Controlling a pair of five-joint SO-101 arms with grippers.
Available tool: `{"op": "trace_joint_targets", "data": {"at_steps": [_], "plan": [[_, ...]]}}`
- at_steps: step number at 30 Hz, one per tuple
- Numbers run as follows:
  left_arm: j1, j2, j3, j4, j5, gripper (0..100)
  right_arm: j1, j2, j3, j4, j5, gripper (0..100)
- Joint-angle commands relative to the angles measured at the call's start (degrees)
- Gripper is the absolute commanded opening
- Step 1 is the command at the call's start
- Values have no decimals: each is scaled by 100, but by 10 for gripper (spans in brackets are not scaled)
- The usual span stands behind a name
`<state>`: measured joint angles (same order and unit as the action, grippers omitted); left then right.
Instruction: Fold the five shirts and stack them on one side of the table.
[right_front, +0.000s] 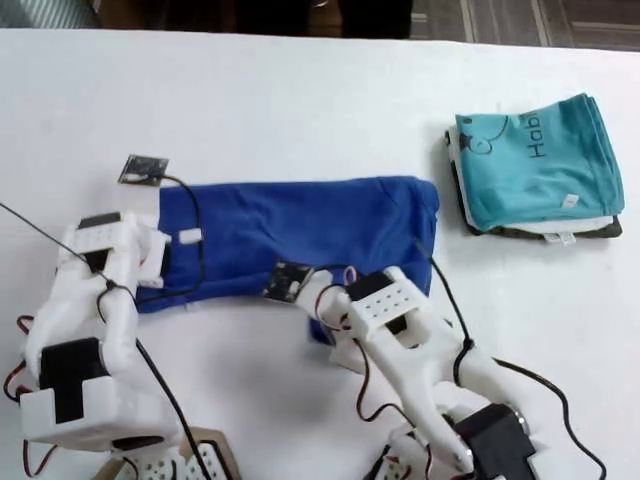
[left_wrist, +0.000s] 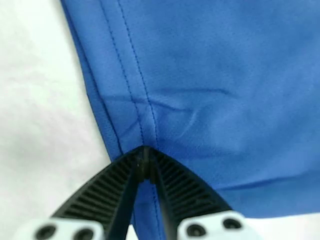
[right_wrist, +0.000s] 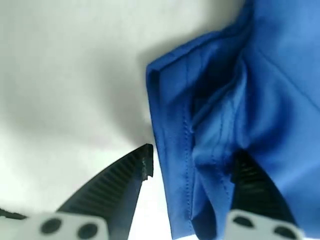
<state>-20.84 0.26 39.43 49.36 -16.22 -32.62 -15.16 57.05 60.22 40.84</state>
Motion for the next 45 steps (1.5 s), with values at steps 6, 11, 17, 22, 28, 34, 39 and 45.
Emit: {"op": "trace_joint_targets", "data": {"at_steps": [6,11,17,22,28,34,39,45], "plan": [[-53,-141,-4,-158,0,27,-136,189,26,4,18,183],[-53,-141,-4,-158,0,27,-136,189,88,-4,18,34],[-53,-141,-4,-158,0,27,-136,163,79,4,26,19],[-53,-141,-4,-158,0,27,4,127,-53,84,53,19],[-53,-141,4,-158,0,27,409,127,-1257,1174,510,19],[-53,-141,4,-158,0,27,954,189,-2708,1560,914,19],[-53,-141,4,-158,0,27,1007,549,-3411,1525,1099,19],[-53,-141,4,-158,0,27,1015,1789,-4765,1525,1099,19]]}}
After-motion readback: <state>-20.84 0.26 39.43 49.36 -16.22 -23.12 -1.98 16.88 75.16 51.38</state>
